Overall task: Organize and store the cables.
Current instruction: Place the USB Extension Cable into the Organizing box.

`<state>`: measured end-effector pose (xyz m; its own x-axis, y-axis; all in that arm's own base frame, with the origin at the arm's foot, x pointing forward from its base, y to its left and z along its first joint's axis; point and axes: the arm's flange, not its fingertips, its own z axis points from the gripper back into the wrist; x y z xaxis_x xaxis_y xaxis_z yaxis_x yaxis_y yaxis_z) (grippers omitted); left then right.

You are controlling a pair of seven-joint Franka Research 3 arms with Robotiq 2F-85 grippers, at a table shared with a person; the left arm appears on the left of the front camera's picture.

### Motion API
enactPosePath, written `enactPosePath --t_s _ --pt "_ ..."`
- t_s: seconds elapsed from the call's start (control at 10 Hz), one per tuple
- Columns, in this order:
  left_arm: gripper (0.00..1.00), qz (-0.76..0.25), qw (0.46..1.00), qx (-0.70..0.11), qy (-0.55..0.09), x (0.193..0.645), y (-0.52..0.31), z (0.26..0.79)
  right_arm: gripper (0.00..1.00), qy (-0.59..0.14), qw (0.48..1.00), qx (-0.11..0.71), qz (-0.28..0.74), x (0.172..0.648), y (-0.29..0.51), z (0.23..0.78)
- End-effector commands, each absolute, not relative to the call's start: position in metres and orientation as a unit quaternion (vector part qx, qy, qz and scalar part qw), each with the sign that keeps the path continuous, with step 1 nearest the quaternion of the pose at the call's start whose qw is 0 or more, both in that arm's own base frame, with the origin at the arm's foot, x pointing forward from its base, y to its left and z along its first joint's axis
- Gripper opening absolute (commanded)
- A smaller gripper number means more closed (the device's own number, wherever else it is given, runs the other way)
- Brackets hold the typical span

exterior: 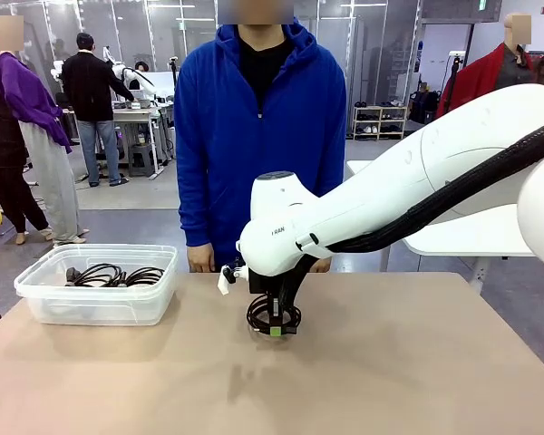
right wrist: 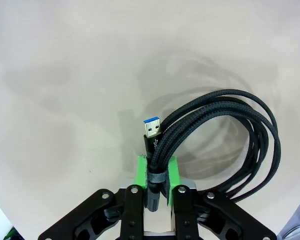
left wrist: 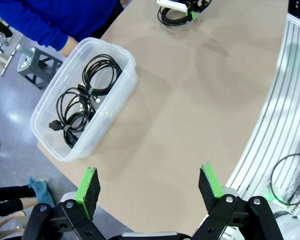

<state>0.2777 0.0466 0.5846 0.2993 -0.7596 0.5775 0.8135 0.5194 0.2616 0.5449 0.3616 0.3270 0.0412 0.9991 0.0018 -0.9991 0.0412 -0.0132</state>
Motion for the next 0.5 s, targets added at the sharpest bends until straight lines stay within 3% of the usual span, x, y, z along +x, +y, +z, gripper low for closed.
enactPosePath --t_s 0.0,0.1,0.2,0.4 --pt "1.0 -0.489 0.805 -0.041 -0.333 0.2764 0.0466 0.5849 0.39 -0.011 0.726 0.011 0.688 0.5403 0.3567 0.3285" --pt "1.0 -0.489 0.805 -0.041 -0.333 0.2764 0.0466 0.5849 0.54 -0.011 0.726 0.01 0.687 0.5406 0.3567 0.3288" --pt "1.0 -0.489 0.805 -0.041 -0.333 0.2764 0.0466 0.5849 0.62 -0.009 0.726 0.011 0.687 0.5401 0.3562 0.3283" --pt "1.0 -0.489 0.805 -0.041 -0.333 0.2764 0.0466 0.5849 0.86 -0.013 0.729 0.01 0.684 0.5387 0.3528 0.3332"
